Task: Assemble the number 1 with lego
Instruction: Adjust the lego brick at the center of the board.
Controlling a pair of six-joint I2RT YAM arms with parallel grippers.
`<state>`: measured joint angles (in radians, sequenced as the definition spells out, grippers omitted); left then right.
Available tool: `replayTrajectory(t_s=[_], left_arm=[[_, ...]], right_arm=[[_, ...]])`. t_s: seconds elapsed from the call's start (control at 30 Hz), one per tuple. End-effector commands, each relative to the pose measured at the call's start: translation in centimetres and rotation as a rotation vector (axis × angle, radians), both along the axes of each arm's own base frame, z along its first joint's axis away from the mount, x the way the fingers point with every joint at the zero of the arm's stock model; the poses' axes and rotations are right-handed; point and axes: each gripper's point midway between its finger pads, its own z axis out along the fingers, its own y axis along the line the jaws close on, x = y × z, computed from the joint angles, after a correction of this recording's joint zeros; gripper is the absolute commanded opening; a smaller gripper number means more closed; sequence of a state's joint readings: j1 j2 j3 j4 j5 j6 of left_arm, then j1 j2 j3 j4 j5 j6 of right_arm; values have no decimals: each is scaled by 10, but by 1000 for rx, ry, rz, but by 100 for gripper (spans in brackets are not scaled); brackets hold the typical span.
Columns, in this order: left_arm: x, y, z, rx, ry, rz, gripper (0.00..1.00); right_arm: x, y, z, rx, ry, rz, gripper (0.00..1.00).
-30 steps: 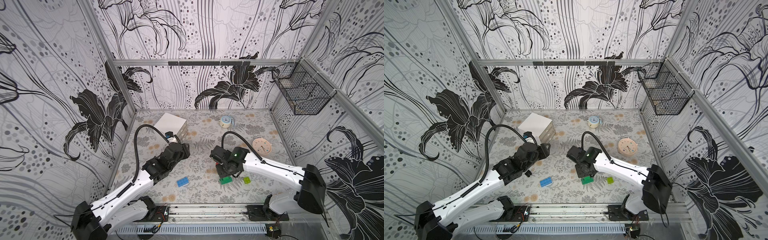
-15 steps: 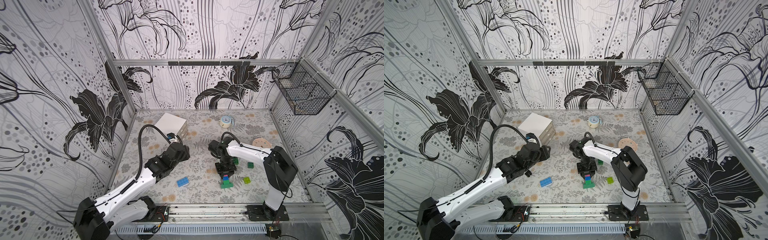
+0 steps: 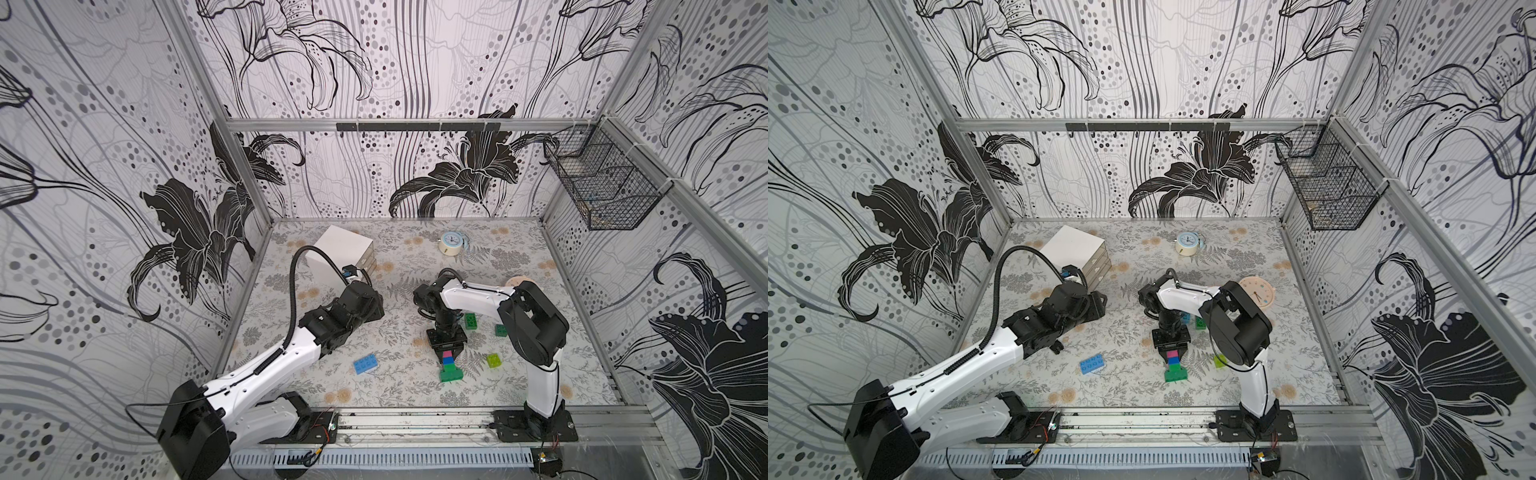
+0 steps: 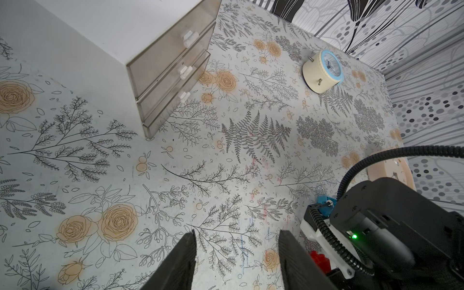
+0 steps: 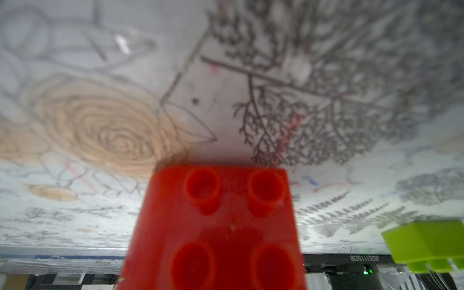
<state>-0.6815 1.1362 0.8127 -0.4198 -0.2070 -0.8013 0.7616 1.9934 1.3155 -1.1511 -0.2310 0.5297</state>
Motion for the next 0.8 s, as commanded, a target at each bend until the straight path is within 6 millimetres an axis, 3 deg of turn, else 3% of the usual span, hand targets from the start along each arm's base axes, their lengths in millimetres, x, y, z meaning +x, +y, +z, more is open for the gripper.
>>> replayTrajectory(t_s=[0.0, 0.2, 0.33, 0.47, 0.53, 0.6, 0.67, 0.77], left_arm=[[8, -7, 18, -20, -39, -18, 57], [8, 0, 22, 19, -40, -16, 57], [1, 12, 18, 56, -13, -16, 59], [-16, 16, -2, 84, 66, -59, 59], [-25, 20, -11, 91, 109, -55, 59], [-29, 27, -12, 83, 117, -22, 60], [-30, 35, -8, 68, 94, 27, 60], [-31, 57, -1, 29, 61, 145, 61]], right_arm=[[6, 2, 0, 4, -7, -1, 53], [15, 6, 22, 65, -82, 5, 68], [25, 8, 60, 164, -232, 17, 69], [40, 12, 97, 305, -456, 33, 68], [44, 31, 115, 414, -585, 128, 66], [37, 62, 128, 501, -731, 389, 64], [20, 94, 131, 609, -821, 633, 64], [8, 128, 129, 792, -882, 850, 64]])
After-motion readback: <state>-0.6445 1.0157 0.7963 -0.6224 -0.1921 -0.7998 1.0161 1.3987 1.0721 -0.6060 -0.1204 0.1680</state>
